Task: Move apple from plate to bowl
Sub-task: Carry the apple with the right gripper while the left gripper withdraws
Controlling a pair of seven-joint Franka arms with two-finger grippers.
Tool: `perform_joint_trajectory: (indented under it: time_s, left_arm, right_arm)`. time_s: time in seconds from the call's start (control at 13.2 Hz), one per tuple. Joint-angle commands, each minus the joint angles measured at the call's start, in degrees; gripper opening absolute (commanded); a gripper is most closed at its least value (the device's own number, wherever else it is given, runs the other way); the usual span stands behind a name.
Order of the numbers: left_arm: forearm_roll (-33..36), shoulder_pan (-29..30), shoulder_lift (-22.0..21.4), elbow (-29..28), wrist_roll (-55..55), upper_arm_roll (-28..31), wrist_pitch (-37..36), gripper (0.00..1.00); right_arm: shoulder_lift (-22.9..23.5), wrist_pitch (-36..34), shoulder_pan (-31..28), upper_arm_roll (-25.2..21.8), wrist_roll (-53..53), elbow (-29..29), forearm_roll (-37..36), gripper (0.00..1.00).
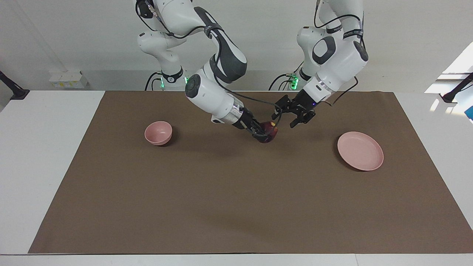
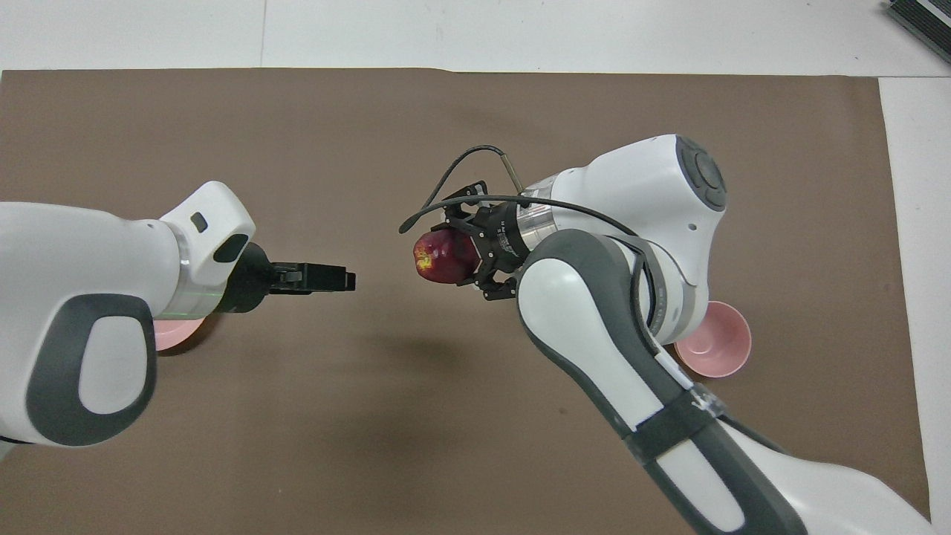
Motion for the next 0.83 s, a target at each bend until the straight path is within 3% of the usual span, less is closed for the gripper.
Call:
perform_joint_trajectory:
  time_s: [0.0, 0.3, 0.76]
  left_arm:
    - [10.92, 4.2, 1.16, 6.71, -0.13, -0.29, -6.36, 1.0]
    - [21.5, 9.12, 3.44, 18.03, 4.24, -0.2, -12.76, 1.0]
    - [24.42, 14.67, 6.69, 33.42, 11.47, -0.11, -26.92, 1.0]
  right_arm:
    - [-2.96, -2.62, -0.75, 0.37, -4.65, -0.21, -9.23, 0.03]
    - [-4.37, -9.02, -1.97, 0.28, -16.23, 0.06, -24.36, 0.0]
    - [-6.21, -15.81, -8.04, 0.28, -41.45, -2.22, -40.28, 0.0]
